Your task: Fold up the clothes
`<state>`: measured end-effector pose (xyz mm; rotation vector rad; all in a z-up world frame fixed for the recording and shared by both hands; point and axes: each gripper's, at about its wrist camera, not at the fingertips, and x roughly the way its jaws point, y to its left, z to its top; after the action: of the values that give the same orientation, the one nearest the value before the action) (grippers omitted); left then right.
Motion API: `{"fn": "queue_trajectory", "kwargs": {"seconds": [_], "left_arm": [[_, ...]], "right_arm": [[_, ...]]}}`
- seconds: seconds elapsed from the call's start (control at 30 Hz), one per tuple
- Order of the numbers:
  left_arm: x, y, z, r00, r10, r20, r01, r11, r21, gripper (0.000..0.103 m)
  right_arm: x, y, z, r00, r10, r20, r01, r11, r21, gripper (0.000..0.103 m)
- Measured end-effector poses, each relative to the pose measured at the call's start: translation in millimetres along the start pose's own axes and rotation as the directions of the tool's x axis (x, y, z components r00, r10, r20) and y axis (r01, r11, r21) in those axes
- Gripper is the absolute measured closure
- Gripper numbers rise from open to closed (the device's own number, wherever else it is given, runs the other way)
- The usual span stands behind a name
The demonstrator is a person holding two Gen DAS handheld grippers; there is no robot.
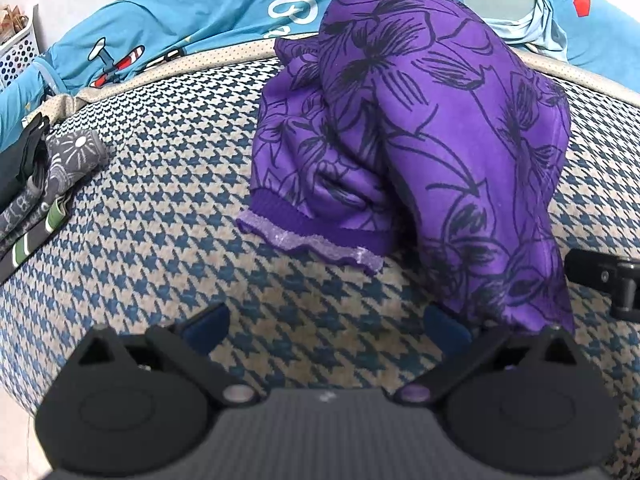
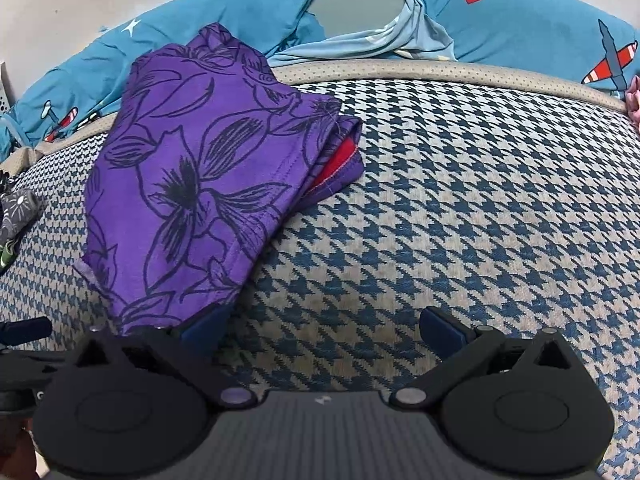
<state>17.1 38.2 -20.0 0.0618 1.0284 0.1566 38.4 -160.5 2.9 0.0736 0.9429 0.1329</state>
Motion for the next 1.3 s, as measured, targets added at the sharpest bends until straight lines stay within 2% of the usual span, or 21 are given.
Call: {"fn": "queue_trajectory", "kwargs": {"seconds": [0.4, 0.93, 1.13, 1.23, 1.3], "left_arm": [[-9.1, 2.2, 9.1, 0.998, 0.003, 0.067, -0.003, 1.0, 0.002, 0.0], [-8.3, 21.6, 19.5, 0.998, 0.01, 0.067, -0.005, 0.997, -0.078, 0.0], [-6.8, 24.2, 18.7, 0.998, 0.019, 0.06, -0.014, 0.997, -0.079, 0.0], [-6.1, 25.9, 18.6, 0.998, 0.022, 0.059, -0.017, 0.997, -0.081, 0.0], [-5.5, 27.5, 18.9, 0.998, 0.026, 0.058, -0.021, 0.996, -0.086, 0.0]], "right_arm": [[-0.4, -0.6, 21.8, 0.999, 0.0, 0.048, 0.003, 0.999, -0.051, 0.0], [32.6, -13.9, 65.9, 0.994, 0.077, 0.083, -0.081, 0.996, 0.042, 0.0], [48.3, -13.6, 71.7, 0.987, 0.12, 0.104, -0.123, 0.992, 0.03, 0.0], [51.6, -14.7, 70.3, 0.98, 0.167, 0.108, -0.173, 0.984, 0.047, 0.019], [50.8, -15.4, 68.1, 0.967, 0.224, 0.119, -0.233, 0.97, 0.068, 0.046]]}}
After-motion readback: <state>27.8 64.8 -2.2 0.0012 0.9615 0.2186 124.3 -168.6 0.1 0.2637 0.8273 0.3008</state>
